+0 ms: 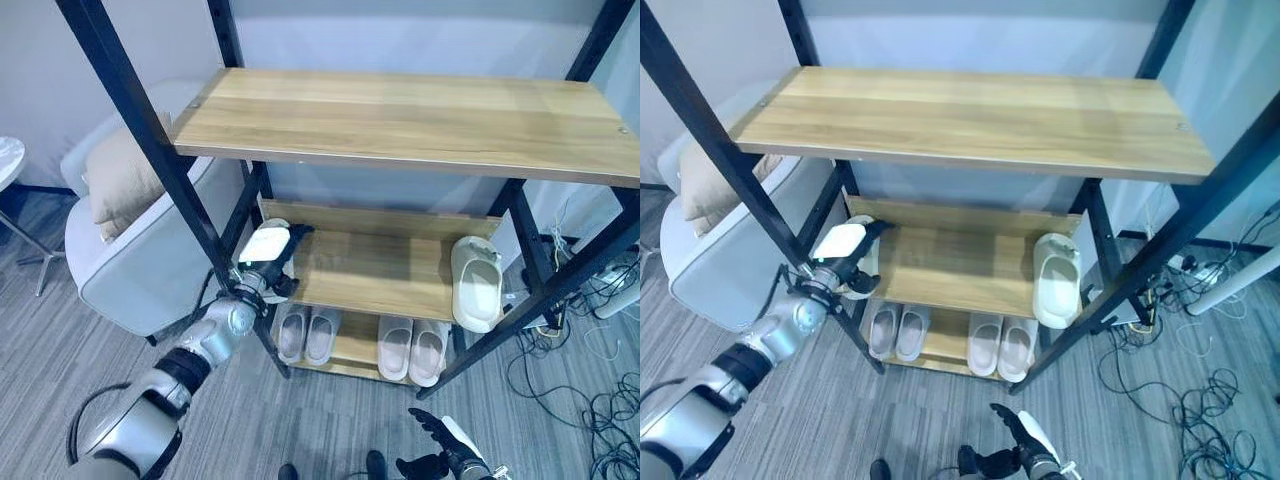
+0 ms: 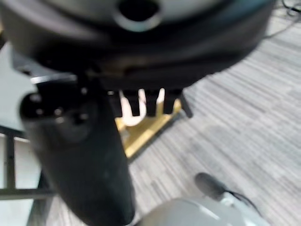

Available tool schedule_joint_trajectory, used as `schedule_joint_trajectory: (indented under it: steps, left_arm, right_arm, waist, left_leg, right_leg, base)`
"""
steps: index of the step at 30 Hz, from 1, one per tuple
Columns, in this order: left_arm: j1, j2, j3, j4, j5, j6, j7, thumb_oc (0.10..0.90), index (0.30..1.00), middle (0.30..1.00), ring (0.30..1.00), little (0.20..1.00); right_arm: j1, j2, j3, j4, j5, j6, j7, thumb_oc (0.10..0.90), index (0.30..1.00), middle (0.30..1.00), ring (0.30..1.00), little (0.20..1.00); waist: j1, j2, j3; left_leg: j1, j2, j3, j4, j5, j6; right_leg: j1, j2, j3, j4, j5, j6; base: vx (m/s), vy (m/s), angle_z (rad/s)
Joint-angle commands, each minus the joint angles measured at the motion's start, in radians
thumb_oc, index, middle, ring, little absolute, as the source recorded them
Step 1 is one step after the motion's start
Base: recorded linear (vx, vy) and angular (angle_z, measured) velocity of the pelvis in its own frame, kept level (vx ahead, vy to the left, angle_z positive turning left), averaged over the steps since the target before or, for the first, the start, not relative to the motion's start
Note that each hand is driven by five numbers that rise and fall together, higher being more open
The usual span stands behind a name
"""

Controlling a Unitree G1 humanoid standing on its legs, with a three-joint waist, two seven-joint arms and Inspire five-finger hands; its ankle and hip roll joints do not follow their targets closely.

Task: Arrange the slippers neatly on the shoe rack.

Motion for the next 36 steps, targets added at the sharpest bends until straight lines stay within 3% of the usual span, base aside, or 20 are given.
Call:
schedule_joint_trajectory:
  steps: [1,17,36]
  left_arm:
    - [-0.25,0.012,0.041,0.059,-0.026,-0.025,0.1,0.8,0.9,0.9,0.9,0.9]
    - [-0.446,0.075,-0.078,0.198,0.068,0.025,0.151,0.8,0.9,0.9,0.9,0.9]
    - [-0.504,0.099,-0.131,0.255,0.116,0.037,0.099,0.8,0.9,0.9,0.9,0.9]
  right_arm:
    - [-0.008,-0.042,-0.031,-0.074,0.012,-0.04,-0.022,0.8,0.9,0.9,0.9,0.9]
    - [-0.04,-0.057,-0.025,-0.093,0.043,-0.058,-0.042,0.8,0.9,0.9,0.9,0.9]
    - [-0.006,-0.06,-0.042,-0.071,0.073,-0.063,-0.006,0.8,0.9,0.9,0.9,0.9]
  waist:
    - [-0.003,0.015,-0.016]
    - [-0.009,0.029,-0.04]
    - [-0.003,0.033,-0.061]
  left_leg:
    - [-0.037,-0.014,-0.006,0.004,-0.101,-0.032]
    - [-0.142,-0.013,0.009,0.004,-0.076,-0.033]
    - [-0.153,-0.018,-0.017,0.004,-0.077,-0.034]
  right_leg:
    - [-0.067,-0.025,-0.012,0.013,-0.082,0.094]
    - [-0.195,-0.029,0.016,0.013,-0.047,0.096]
    - [-0.196,-0.032,-0.004,0.013,-0.055,0.093]
  base:
    - [-0.01,-0.029,-0.07]
    - [0.02,-0.01,-0.06]
    - [0.0,0.0,-0.01]
